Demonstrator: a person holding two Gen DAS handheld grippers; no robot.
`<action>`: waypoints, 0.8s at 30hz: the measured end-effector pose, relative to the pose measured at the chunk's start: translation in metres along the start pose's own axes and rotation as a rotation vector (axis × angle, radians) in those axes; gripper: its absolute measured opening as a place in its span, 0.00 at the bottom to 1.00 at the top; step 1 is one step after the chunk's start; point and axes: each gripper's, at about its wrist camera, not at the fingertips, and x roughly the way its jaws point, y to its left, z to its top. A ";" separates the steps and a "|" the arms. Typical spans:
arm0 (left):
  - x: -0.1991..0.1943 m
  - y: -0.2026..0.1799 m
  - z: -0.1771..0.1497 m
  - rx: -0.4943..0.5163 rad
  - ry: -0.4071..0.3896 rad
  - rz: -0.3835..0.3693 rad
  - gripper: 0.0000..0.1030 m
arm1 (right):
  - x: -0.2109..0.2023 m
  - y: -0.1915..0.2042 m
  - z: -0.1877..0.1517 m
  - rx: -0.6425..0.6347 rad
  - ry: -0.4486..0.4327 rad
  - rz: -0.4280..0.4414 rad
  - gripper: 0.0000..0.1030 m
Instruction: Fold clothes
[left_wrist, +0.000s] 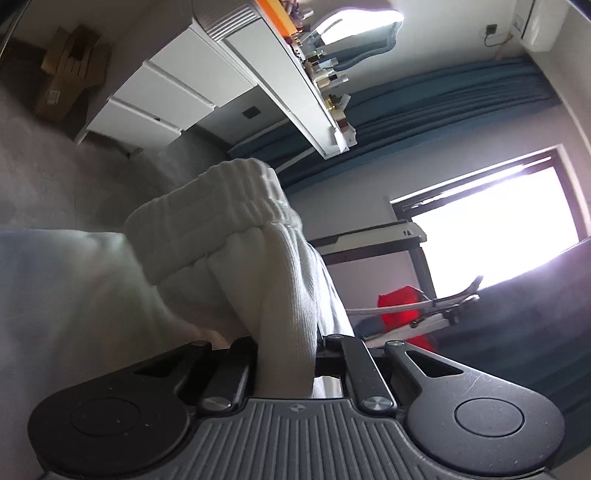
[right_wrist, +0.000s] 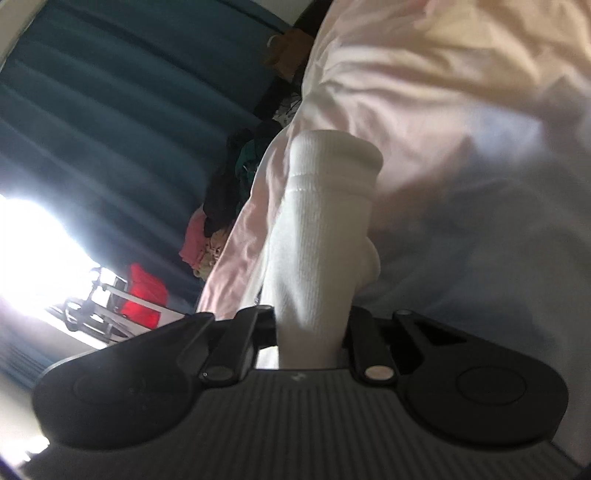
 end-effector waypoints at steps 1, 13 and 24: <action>-0.011 0.001 0.003 0.019 0.005 0.007 0.09 | -0.009 -0.002 0.004 0.010 0.002 0.000 0.14; -0.089 0.032 -0.012 0.134 0.160 0.164 0.10 | -0.105 -0.067 0.027 0.086 0.038 -0.095 0.14; -0.114 0.012 -0.050 0.342 0.207 0.224 0.55 | -0.106 -0.104 0.019 0.194 0.120 -0.022 0.37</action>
